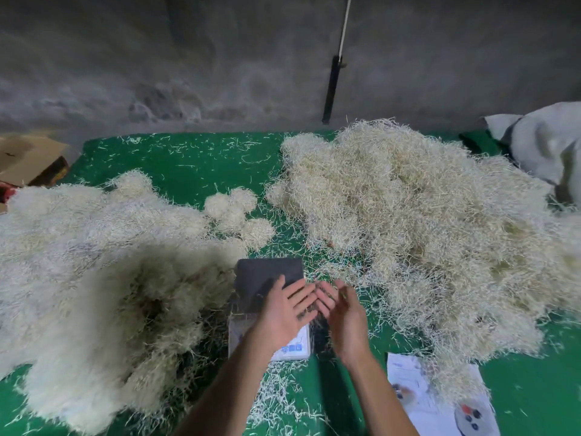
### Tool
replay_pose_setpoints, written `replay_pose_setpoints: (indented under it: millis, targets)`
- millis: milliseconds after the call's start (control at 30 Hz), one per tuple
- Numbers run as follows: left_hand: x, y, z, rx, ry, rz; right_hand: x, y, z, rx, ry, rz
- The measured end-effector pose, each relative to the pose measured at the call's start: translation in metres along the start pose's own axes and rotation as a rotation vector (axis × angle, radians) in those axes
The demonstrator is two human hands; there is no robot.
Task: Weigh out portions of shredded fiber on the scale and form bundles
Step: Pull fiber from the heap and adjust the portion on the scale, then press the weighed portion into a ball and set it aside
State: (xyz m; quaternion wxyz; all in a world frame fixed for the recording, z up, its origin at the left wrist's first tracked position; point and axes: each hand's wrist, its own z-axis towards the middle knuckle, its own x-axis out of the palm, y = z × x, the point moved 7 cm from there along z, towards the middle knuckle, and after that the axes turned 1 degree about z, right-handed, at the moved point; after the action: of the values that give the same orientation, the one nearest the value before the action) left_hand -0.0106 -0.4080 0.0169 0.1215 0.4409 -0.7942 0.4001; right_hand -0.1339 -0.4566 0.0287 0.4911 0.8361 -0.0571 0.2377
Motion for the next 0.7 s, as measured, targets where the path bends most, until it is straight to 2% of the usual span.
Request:
replay_pose_setpoints:
  millis: [167,233,300,367,433,500,567,633,700]
  targets:
    - [0.053,0.008,0.045,0.039,0.015,0.227,-0.050,0.050,0.054,-0.350,-0.148,-1.061]
    - [0.072,0.002,0.069,0.109,-0.002,0.416,-0.070,0.063,0.084,-0.415,-0.232,-1.315]
    - [0.091,-0.011,0.098,0.241,-0.027,0.685,-0.086,0.063,0.115,-0.363,-0.258,-1.426]
    - [0.109,-0.028,0.127,0.400,-0.064,0.957,-0.093,0.051,0.137,-0.311,-0.242,-1.460]
    - [0.121,-0.043,0.158,0.513,-0.124,1.136,-0.088,0.043,0.150,-0.371,-0.223,-1.384]
    - [0.127,-0.048,0.187,0.518,-0.142,1.277,-0.082,0.040,0.159,-0.354,-0.143,-1.125]
    - [0.128,-0.041,0.208,0.435,-0.135,1.400,-0.079,0.049,0.165,-0.351,-0.077,-0.845]
    - [0.122,-0.026,0.216,0.375,-0.137,1.407,-0.091,0.069,0.167,-0.444,-0.222,-0.695]
    - [0.114,0.000,0.214,0.276,-0.113,1.351,-0.106,0.082,0.170,-0.470,-0.416,-0.781]
